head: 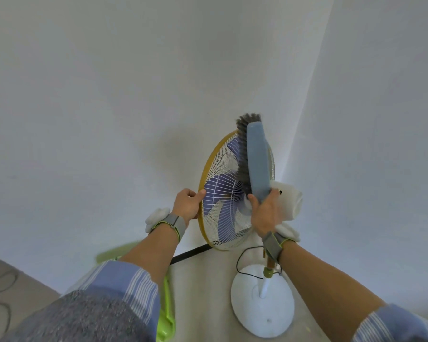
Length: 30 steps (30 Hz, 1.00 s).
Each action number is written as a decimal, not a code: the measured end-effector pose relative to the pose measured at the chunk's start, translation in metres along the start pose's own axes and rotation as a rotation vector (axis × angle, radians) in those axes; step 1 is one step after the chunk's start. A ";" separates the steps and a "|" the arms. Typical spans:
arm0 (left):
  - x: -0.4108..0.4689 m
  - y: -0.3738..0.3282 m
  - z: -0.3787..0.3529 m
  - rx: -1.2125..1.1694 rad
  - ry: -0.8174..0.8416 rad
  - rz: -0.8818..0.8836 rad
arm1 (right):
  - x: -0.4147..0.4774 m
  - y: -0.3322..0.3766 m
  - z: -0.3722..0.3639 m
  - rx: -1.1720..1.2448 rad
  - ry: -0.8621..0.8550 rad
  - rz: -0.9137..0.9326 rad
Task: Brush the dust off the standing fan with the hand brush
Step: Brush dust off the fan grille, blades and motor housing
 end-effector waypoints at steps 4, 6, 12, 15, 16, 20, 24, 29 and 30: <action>0.002 0.001 0.000 0.007 -0.006 0.009 | -0.013 -0.014 -0.027 -0.021 0.220 -0.009; 0.003 0.003 0.000 -0.006 -0.010 0.012 | -0.023 -0.018 -0.043 0.146 0.333 -0.081; 0.006 0.007 0.006 -0.006 -0.007 0.001 | -0.028 0.001 -0.051 0.531 0.460 -0.155; 0.009 0.006 0.006 -0.009 -0.016 -0.001 | -0.025 -0.011 -0.057 0.436 0.510 -0.167; 0.011 0.007 0.006 -0.008 -0.022 0.005 | -0.021 -0.016 -0.054 0.341 0.488 -0.159; 0.017 0.009 0.007 -0.026 -0.025 0.008 | -0.007 0.000 -0.013 -0.013 0.200 0.014; 0.023 0.009 0.011 -0.023 -0.041 -0.016 | -0.013 0.018 0.006 0.110 0.066 0.050; 0.026 0.010 0.016 -0.032 -0.009 -0.023 | -0.046 -0.019 -0.009 0.222 0.116 -0.036; 0.026 0.010 0.015 -0.039 -0.001 -0.027 | -0.053 -0.032 -0.020 0.219 0.153 -0.080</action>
Point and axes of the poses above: each hand's wrist, its own x-axis towards the middle knuckle, its own z-axis out of the back of the hand, y = z × x, the point moved 10 cm from there along x, towards the middle knuckle, and after that the axes turned 8 degrees about -z, right-handed, at the moved point
